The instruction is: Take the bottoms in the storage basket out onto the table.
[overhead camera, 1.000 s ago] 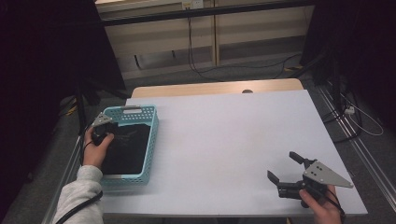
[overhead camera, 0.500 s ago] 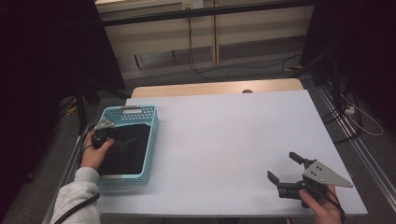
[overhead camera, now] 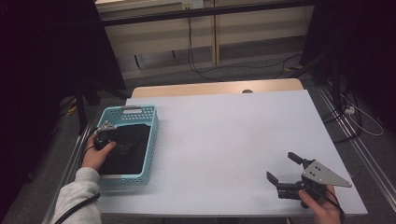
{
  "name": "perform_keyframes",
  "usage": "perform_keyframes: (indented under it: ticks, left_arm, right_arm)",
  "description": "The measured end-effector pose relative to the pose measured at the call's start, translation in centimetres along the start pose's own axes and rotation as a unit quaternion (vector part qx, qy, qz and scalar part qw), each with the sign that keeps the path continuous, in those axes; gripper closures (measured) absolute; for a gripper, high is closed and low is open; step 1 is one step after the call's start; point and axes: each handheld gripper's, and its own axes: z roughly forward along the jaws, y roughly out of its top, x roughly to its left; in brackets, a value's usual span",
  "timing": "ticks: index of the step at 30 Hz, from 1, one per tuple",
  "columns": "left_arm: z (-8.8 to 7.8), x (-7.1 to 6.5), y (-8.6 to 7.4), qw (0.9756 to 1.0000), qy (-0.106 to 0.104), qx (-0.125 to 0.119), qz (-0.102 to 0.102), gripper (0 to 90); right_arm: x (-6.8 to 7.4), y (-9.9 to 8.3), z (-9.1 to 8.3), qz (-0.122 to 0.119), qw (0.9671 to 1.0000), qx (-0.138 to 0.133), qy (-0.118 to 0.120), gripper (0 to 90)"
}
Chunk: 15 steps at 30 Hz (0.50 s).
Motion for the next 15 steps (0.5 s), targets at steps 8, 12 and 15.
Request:
perform_keyframes:
  ticks: [8,12,15]
  left_arm:
    - [0.67,0.24,-0.37,0.9998,0.012,0.012,-0.01,0.1]
    - [0.79,0.31,-0.42,0.9998,0.01,0.014,-0.007,0.0]
    - [1.0,0.2,-0.37,0.9997,0.019,0.017,-0.007,0.0]
  right_arm:
    - [0.02,0.02,-0.06,-0.006,1.0,0.002,-0.002,1.4]
    - [0.09,0.03,-0.04,-0.007,1.0,0.002,0.001,1.3]
    - [0.13,0.03,-0.02,-0.008,1.0,0.003,0.002,1.3]
